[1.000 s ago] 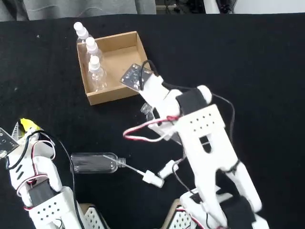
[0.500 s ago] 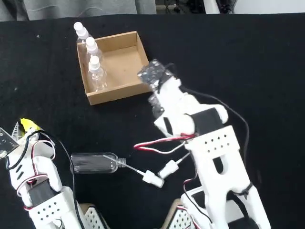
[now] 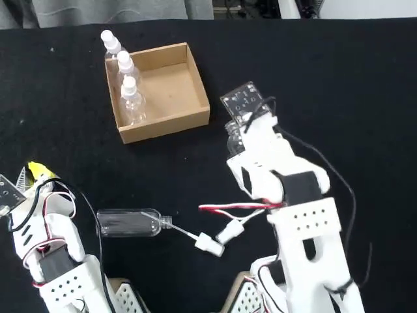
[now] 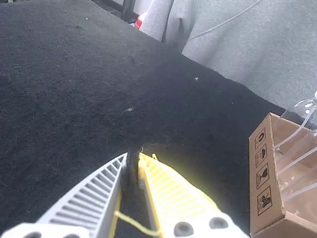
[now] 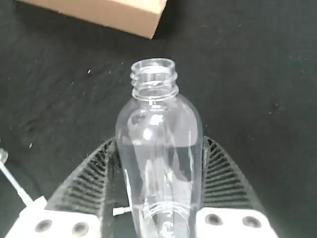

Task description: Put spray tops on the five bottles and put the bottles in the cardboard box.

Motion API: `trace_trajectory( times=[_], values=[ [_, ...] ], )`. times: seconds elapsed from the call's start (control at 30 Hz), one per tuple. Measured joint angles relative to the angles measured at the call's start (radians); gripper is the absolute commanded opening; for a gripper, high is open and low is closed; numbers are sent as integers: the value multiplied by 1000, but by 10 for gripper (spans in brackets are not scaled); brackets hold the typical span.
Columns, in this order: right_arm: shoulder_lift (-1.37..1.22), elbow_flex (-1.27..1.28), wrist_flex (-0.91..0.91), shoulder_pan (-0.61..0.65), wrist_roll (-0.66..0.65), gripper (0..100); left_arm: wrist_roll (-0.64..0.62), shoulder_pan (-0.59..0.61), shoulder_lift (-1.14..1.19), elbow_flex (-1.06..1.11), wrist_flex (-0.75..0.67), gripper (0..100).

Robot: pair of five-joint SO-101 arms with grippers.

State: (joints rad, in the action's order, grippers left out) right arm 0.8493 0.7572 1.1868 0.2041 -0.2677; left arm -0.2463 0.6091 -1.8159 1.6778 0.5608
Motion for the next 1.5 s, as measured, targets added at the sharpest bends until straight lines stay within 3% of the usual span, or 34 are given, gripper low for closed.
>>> trace_trajectory(
  times=[0.3,0.53,0.83,1.13,1.33,1.5],
  values=[
    [60,95,-121,-6,66,113,0,0,0,0,0,31],
    [63,138,-230,-167,104,113,0,0,0,0,0,33],
    [63,201,-344,-238,189,113,8,-2,0,-14,66,33],
    [63,229,-391,-262,218,113,178,-137,0,-52,100,34],
    [63,230,-407,-262,218,113,284,-218,0,-178,259,128],
    [63,230,-407,-262,218,113,299,-296,0,-269,362,136]
  ],
)
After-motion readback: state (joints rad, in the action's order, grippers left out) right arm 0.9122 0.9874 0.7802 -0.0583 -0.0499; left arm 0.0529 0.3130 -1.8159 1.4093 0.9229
